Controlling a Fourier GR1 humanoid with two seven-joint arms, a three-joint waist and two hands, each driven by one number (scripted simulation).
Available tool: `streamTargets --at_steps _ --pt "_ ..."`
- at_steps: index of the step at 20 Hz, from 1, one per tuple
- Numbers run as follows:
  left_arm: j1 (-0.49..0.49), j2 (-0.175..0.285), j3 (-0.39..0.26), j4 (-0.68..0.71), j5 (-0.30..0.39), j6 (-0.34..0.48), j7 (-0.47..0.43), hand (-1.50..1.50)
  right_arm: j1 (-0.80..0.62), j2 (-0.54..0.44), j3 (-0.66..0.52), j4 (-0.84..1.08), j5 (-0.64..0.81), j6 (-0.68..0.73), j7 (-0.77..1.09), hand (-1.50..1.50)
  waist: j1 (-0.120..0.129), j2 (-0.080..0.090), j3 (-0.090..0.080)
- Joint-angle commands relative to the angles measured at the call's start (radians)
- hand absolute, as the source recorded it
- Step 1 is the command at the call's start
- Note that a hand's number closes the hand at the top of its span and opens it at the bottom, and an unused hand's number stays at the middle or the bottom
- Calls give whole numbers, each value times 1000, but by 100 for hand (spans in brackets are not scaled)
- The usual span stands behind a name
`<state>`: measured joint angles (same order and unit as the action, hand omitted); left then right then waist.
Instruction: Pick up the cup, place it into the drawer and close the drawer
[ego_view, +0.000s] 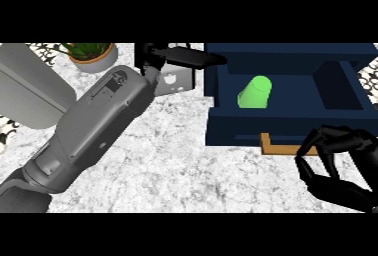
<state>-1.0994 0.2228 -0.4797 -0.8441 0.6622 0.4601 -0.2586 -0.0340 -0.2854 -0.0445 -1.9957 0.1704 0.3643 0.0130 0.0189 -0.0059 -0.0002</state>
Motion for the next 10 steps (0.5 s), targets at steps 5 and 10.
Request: streamTargets --at_steps 5,10 --pt "227 130 50 -225 1 -50 29 -150 -111 28 110 184 270 -106 -68 150 9 3 0" --pt "262 161 80 -291 23 -59 63 -150 -131 -32 213 359 512 -177 -174 150 15 7 1"
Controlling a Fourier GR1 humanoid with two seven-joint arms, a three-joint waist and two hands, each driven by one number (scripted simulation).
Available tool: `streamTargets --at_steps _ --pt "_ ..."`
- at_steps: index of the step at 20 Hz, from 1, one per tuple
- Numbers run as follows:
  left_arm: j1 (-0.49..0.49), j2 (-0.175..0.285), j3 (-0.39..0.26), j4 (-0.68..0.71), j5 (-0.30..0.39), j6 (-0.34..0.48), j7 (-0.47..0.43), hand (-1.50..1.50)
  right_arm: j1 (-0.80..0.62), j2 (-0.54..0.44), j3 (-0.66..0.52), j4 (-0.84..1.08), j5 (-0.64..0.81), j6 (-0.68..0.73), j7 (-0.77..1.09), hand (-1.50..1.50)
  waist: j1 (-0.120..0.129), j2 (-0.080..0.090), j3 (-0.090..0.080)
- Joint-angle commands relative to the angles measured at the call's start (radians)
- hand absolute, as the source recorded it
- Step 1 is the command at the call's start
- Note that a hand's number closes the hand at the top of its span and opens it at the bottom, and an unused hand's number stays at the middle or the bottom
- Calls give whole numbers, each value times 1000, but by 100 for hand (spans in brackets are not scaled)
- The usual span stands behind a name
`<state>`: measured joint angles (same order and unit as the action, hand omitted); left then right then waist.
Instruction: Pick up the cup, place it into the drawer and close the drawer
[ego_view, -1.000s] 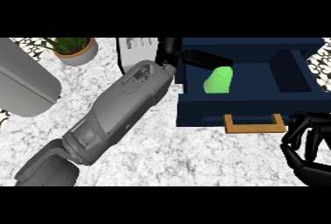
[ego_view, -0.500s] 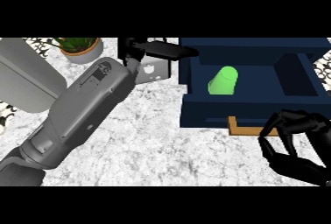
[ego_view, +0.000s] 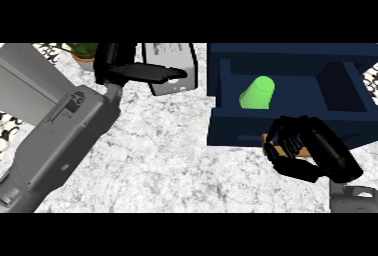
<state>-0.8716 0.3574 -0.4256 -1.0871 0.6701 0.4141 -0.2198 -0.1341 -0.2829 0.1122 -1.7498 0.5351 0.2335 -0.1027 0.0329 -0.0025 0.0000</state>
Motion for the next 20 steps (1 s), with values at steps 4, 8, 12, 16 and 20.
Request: streamTargets --at_steps 4,8,12,16,20 --pt "179 112 43 -145 18 -72 -11 -150 -103 4 127 272 301 -149 -47 150 24 4 0" --pt "290 175 108 -180 40 -162 -66 -150 -227 4 125 461 359 -177 -84 150 10 6 0" --pt "332 209 116 -321 26 -105 38 -150 -331 95 93 757 396 -337 -166 150 9 6 1" --pt "385 204 147 -279 21 -170 -12 -150 -520 87 1 999 361 -331 -227 150 4 12 1" --pt "417 249 190 -299 45 -239 -13 -150 -659 100 -51 1200 354 -348 -255 150 25 18 2"
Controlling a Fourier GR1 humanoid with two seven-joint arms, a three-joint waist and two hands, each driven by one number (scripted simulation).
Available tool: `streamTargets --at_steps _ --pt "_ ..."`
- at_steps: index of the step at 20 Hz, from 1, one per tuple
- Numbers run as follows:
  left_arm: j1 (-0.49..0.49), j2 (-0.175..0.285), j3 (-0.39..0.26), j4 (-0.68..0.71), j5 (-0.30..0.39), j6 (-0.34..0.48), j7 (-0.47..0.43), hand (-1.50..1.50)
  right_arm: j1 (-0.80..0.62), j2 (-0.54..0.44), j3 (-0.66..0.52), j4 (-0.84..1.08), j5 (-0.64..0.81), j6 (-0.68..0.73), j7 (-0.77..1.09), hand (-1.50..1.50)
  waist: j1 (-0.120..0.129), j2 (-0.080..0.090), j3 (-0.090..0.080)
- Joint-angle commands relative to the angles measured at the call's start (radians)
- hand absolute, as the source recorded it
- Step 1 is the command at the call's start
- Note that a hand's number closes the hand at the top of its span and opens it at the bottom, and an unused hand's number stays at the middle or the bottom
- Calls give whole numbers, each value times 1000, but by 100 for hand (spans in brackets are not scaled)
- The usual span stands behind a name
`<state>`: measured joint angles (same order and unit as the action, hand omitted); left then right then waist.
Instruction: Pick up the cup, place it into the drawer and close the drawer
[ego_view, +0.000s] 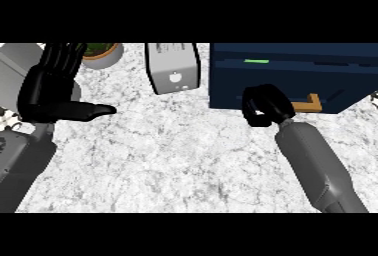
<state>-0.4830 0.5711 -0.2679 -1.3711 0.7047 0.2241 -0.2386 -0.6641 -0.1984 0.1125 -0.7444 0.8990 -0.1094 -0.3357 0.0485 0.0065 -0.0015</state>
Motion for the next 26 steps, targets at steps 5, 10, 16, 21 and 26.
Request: streamTargets --at_steps 5,10,16,21,26 --pt "32 -17 28 13 -1 -58 -26 -150 -231 -45 -113 380 -21 -16 -91 150 17 22 4" --pt "79 -24 7 -27 -17 -79 -45 -150 -294 -70 -158 448 -52 6 -88 150 42 28 5" --pt "65 -17 25 13 3 -132 -42 -150 -322 -139 -177 474 -75 83 -122 150 54 41 4" --pt "70 -43 0 -10 -7 -129 -44 -150 -325 -138 -219 463 -119 63 -160 150 68 43 6" --pt "75 -32 18 24 0 -160 -55 -150 -338 -160 -234 470 -132 83 -181 150 68 46 5"
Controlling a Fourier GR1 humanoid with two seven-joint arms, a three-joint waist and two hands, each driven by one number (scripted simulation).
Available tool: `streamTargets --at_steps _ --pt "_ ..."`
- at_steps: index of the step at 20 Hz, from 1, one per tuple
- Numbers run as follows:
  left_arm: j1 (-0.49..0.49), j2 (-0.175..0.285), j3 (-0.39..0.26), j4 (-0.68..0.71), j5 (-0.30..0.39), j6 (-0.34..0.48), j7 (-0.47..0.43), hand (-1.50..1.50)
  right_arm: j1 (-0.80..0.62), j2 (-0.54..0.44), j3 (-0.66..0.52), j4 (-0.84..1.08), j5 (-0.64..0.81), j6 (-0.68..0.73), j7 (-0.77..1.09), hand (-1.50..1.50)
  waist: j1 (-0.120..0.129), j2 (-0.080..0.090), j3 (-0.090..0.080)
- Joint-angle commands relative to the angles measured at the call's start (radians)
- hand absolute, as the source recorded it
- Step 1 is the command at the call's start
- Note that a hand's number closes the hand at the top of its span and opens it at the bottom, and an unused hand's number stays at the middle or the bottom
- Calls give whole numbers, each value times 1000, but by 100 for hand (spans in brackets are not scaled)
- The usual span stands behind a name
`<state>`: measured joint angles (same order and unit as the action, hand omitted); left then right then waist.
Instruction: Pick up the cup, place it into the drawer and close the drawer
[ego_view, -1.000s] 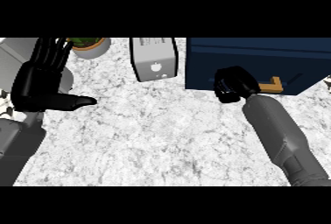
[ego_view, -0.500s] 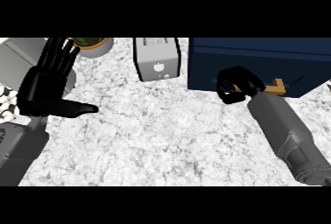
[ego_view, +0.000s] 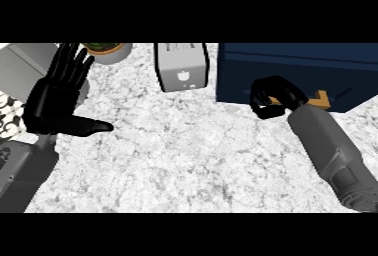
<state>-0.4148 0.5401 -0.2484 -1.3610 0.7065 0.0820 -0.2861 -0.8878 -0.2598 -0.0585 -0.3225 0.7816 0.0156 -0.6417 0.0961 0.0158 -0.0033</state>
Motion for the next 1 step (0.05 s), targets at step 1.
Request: streamTargets --at_steps 1 --pt "9 -15 -16 5 -14 -8 -12 -150 -88 -107 -64 54 -16 -47 100 150 21 39 8"
